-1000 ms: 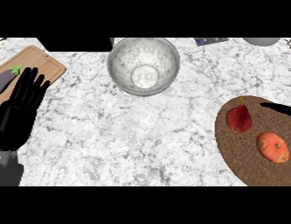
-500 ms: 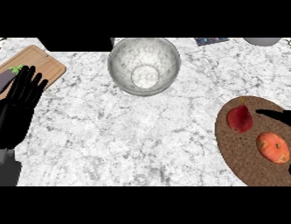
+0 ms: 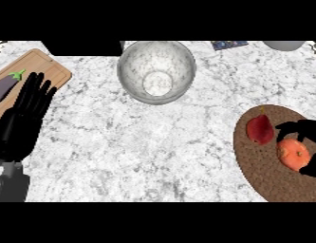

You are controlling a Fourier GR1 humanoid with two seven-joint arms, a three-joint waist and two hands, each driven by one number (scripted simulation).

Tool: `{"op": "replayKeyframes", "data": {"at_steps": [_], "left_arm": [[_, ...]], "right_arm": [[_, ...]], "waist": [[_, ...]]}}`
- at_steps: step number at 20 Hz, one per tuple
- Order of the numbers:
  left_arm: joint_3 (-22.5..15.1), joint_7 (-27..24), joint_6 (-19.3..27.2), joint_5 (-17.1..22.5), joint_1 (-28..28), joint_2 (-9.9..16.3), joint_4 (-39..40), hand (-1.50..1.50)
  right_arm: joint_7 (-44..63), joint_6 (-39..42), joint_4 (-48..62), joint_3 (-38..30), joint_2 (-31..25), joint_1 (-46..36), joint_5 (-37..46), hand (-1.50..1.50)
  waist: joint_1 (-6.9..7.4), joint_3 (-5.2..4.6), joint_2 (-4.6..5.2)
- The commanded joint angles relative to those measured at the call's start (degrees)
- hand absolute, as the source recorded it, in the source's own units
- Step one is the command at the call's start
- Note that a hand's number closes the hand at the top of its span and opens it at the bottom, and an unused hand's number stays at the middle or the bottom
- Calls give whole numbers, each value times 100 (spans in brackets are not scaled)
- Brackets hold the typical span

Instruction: Pick the squash from the placemat and place it in the bowl

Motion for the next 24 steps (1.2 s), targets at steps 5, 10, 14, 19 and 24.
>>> {"op": "replayKeyframes", "data": {"at_steps": [5,10,14,19,24], "left_arm": [[330,363,-277,251,139,160,-331,0],[62,231,96,-238,-179,-168,-92,0],[-8,169,-214,-62,-55,-110,-120,0],[-49,143,-256,-92,-170,-121,5,0],[-106,219,-236,-94,-199,-161,-93,0]], "right_arm": [[-711,-606,307,335,241,-8,770,150],[35,-467,-358,462,922,-242,931,150],[1620,-680,-1019,1115,2890,-894,1123,150],[3319,-1357,-1000,1862,3758,-1597,1162,150],[5081,-2268,-1170,2571,3793,-2450,771,150]], "waist": [[13,33,20],[-22,29,19],[269,-3,2],[489,11,42],[483,20,7]]}}
